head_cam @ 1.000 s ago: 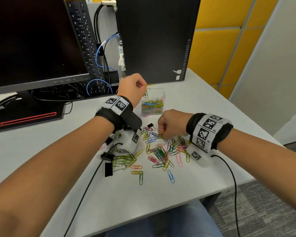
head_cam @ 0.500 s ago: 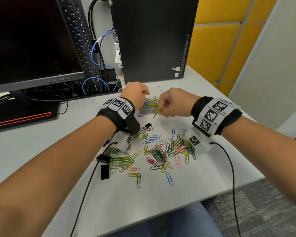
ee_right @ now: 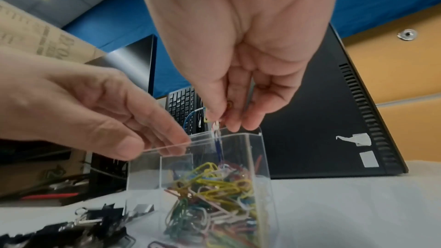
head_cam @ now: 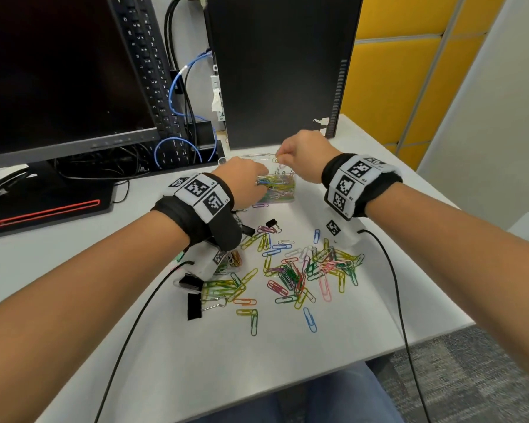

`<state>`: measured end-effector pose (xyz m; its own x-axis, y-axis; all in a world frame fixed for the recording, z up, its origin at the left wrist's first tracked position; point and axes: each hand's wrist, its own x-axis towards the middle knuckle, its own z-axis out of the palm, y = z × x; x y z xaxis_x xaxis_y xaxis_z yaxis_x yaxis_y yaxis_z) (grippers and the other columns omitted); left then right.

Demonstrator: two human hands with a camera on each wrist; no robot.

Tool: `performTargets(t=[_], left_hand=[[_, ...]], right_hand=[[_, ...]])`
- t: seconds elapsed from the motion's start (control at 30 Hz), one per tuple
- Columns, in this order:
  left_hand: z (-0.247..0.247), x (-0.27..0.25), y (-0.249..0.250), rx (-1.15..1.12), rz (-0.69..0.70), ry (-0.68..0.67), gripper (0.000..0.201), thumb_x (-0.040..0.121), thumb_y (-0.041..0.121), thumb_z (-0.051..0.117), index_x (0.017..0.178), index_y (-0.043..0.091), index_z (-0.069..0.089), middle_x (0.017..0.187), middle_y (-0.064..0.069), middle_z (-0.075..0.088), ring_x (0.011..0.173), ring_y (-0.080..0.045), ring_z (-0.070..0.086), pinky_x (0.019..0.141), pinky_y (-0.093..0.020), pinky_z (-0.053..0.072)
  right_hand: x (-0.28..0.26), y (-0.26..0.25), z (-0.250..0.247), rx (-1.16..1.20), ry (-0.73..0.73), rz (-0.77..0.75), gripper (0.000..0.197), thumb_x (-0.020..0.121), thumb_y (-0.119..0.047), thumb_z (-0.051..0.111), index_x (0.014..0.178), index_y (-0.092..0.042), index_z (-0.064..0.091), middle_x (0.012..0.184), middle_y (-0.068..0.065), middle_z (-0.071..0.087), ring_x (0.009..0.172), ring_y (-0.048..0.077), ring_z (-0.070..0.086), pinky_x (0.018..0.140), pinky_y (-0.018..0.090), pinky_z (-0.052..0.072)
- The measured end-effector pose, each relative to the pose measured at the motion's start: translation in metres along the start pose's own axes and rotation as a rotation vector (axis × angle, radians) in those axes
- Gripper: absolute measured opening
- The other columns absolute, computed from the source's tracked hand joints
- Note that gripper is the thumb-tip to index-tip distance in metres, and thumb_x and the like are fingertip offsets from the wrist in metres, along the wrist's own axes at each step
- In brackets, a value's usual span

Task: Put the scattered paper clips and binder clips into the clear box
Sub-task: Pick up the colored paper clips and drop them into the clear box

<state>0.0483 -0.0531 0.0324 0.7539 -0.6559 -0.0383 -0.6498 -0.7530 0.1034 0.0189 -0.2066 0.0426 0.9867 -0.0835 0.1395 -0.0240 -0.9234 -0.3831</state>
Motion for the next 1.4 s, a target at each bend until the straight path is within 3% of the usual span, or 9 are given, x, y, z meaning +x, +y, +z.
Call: performTargets(t=[0.27, 0.4, 0.53, 0.73, 0.87, 0.97, 1.03, 1.23, 1.4], left_hand=[[0.004, -0.033, 0.005, 0.048, 0.113, -0.071, 0.043, 0.090, 0.035, 0.050, 0.132, 0.026, 0.049, 0.132, -0.002, 0.056, 0.118, -0.024, 0.053, 0.100, -0.042, 0.045], [0.016, -0.049, 0.024, 0.085, 0.180, -0.205, 0.044, 0.091, 0.041, 0.051, 0.133, 0.026, 0.048, 0.133, -0.001, 0.055, 0.119, -0.021, 0.051, 0.097, -0.031, 0.043], [0.027, -0.061, 0.042, 0.130, 0.222, -0.341, 0.052, 0.086, 0.052, 0.054, 0.131, 0.027, 0.050, 0.127, 0.000, 0.057, 0.112, -0.021, 0.054, 0.093, -0.031, 0.044], [0.031, -0.073, 0.050, 0.144, 0.248, -0.393, 0.063, 0.075, 0.050, 0.069, 0.128, 0.021, 0.052, 0.120, -0.002, 0.054, 0.107, -0.019, 0.052, 0.085, -0.026, 0.042], [0.033, -0.072, 0.050, 0.094, 0.251, -0.351, 0.039, 0.082, 0.036, 0.068, 0.115, 0.016, 0.059, 0.102, 0.000, 0.058, 0.088, -0.014, 0.048, 0.075, -0.024, 0.039], [0.034, -0.070, 0.048, 0.068, 0.258, -0.322, 0.021, 0.086, 0.026, 0.063, 0.103, 0.013, 0.063, 0.075, 0.011, 0.050, 0.082, -0.012, 0.046, 0.072, -0.021, 0.036], [0.035, -0.069, 0.048, 0.067, 0.262, -0.308, 0.018, 0.087, 0.022, 0.061, 0.102, 0.013, 0.064, 0.076, 0.010, 0.050, 0.080, -0.011, 0.046, 0.071, -0.021, 0.036], [0.035, -0.065, 0.045, 0.052, 0.278, -0.307, 0.018, 0.085, 0.015, 0.059, 0.102, 0.012, 0.064, 0.089, 0.003, 0.057, 0.081, -0.012, 0.047, 0.074, -0.022, 0.040], [0.025, -0.056, 0.034, -0.046, 0.242, -0.261, 0.011, 0.086, 0.018, 0.061, 0.096, 0.015, 0.063, 0.072, 0.012, 0.053, 0.065, -0.004, 0.047, 0.054, -0.010, 0.033]], right_hand=[[-0.037, 0.002, -0.011, -0.053, -0.056, -0.059, 0.028, 0.095, -0.014, 0.048, 0.113, -0.010, 0.069, 0.116, 0.005, 0.068, 0.109, 0.022, 0.060, 0.095, 0.028, 0.044], [-0.068, 0.006, -0.008, -0.172, -0.308, -0.080, 0.025, 0.092, -0.013, 0.053, 0.110, -0.014, 0.071, 0.112, 0.002, 0.070, 0.102, 0.018, 0.061, 0.083, 0.019, 0.039], [-0.089, 0.012, -0.002, -0.244, -0.495, -0.041, 0.025, 0.092, -0.025, 0.056, 0.113, -0.020, 0.069, 0.114, -0.004, 0.069, 0.093, 0.011, 0.058, 0.088, 0.024, 0.045], [-0.105, 0.014, -0.006, -0.339, -0.686, 0.008, 0.065, 0.067, -0.048, 0.079, 0.124, -0.028, 0.056, 0.108, -0.011, 0.053, 0.101, 0.013, 0.052, 0.096, 0.030, 0.045], [-0.106, 0.012, 0.004, -0.346, -0.636, -0.014, 0.053, 0.071, -0.031, 0.080, 0.119, -0.024, 0.059, 0.108, -0.005, 0.056, 0.096, 0.017, 0.058, 0.089, 0.034, 0.052], [-0.105, 0.008, 0.008, -0.324, -0.572, -0.025, 0.039, 0.076, -0.022, 0.076, 0.113, -0.019, 0.065, 0.096, -0.005, 0.059, 0.072, 0.008, 0.053, 0.068, 0.022, 0.049], [-0.103, 0.006, 0.010, -0.316, -0.555, -0.026, 0.033, 0.077, -0.019, 0.076, 0.109, -0.016, 0.067, 0.089, -0.005, 0.059, 0.063, 0.004, 0.050, 0.060, 0.015, 0.043], [-0.096, 0.002, 0.015, -0.302, -0.488, -0.040, 0.026, 0.080, -0.018, 0.072, 0.105, -0.014, 0.071, 0.100, 0.001, 0.068, 0.084, 0.013, 0.055, 0.076, 0.025, 0.049], [-0.092, 0.002, 0.018, -0.278, -0.432, -0.040, 0.015, 0.084, -0.020, 0.067, 0.097, -0.015, 0.072, 0.083, -0.004, 0.060, 0.081, 0.013, 0.055, 0.066, 0.021, 0.044]])
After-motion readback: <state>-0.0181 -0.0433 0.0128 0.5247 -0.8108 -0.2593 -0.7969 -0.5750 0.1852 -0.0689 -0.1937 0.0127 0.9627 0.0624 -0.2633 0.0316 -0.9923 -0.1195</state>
